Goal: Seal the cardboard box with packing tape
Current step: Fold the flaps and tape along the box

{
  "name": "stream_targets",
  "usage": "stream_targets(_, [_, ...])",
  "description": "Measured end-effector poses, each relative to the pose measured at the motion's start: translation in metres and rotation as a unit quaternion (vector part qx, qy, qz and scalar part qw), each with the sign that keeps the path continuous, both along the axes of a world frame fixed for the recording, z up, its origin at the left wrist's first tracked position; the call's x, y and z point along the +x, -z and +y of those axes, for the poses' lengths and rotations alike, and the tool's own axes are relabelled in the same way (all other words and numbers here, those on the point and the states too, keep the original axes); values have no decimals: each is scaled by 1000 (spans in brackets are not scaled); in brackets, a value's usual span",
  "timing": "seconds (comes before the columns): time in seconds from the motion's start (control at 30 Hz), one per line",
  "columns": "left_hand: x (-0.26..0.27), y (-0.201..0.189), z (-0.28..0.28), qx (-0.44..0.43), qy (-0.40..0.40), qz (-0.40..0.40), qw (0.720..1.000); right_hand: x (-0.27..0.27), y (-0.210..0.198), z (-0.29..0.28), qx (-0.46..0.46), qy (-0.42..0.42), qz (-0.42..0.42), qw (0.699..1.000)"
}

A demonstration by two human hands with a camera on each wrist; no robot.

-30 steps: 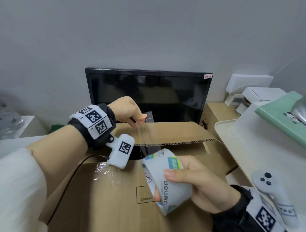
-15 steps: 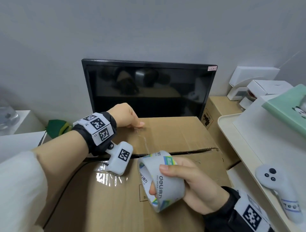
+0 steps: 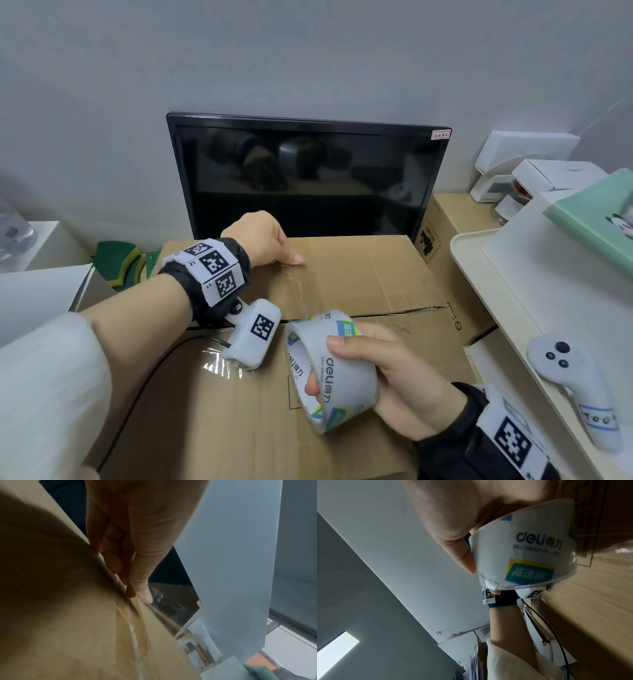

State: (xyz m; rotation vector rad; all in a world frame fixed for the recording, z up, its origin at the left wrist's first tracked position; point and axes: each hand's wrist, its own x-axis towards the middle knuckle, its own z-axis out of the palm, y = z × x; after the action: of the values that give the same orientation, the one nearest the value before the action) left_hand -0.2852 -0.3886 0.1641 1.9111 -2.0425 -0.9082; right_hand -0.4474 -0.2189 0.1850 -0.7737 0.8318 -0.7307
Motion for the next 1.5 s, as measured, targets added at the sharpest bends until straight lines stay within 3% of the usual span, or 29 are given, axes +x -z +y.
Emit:
stream_targets(0.4, [3, 7, -1, -16, 19, 6, 1000, 3, -3, 2, 4, 12, 11, 1000])
stream_targets(0.6, [7, 9, -2, 5, 42, 67, 997, 1, -6, 4, 14, 13, 9, 1000])
stream_targets(0.8, [7, 6, -5, 24, 15, 199, 980, -1, -10, 4, 6, 18, 2, 1000])
stream_targets(0.93, [4, 9, -6, 20, 28, 161, 986, 0, -10, 4, 3, 17, 18, 1000])
stream_targets(1.27, [-3, 9, -3, -13, 46, -39, 998, 5, -6, 1, 14, 20, 32, 999])
stream_targets(1.5, [-2, 9, -2, -17, 57, -65, 996, 5, -6, 0, 19, 19, 29, 999])
